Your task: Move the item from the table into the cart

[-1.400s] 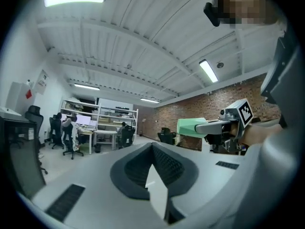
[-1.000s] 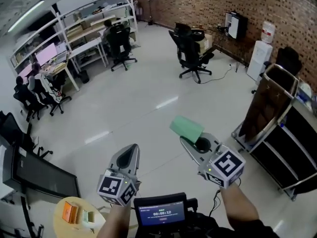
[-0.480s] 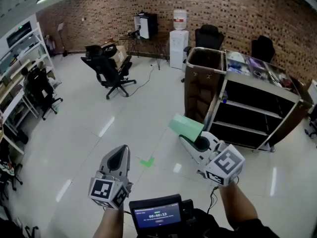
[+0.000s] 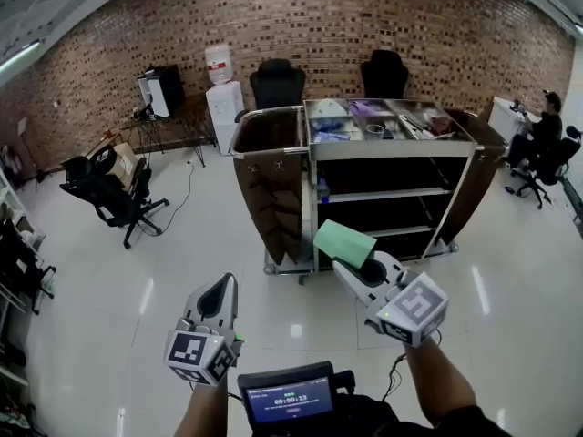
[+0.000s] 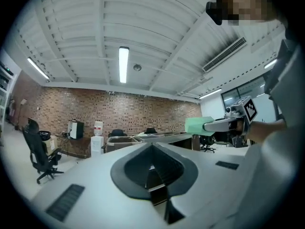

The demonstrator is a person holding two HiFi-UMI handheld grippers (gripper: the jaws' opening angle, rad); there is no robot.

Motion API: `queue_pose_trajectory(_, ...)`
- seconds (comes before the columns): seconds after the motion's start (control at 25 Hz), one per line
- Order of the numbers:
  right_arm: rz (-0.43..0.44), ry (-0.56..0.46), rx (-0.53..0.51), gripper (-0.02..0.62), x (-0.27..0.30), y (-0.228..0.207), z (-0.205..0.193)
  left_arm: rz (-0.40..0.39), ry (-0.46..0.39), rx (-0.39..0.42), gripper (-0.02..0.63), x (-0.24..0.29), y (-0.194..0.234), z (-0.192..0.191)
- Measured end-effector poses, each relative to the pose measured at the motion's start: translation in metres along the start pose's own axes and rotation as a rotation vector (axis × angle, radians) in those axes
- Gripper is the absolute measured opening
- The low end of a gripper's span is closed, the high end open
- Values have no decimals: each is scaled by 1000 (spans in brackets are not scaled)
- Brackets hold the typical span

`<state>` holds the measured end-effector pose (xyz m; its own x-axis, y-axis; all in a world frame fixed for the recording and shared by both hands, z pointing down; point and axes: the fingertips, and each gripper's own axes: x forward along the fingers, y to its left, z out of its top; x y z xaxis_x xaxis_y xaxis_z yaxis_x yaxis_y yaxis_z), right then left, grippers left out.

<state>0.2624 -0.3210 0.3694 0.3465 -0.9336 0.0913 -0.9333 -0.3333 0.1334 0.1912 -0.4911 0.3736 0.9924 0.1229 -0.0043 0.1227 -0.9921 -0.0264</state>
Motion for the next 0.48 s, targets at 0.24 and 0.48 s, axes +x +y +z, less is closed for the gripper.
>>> queue_pose_trajectory(0.24,-108,-13,-35,0,-23,-136,-2,-144,-7,20,0,153,-50,6)
queue_pose_trajectory(0.48,-216,26,-21,0,3,-243,-20,-282,-29,30,0,278,-52,16)
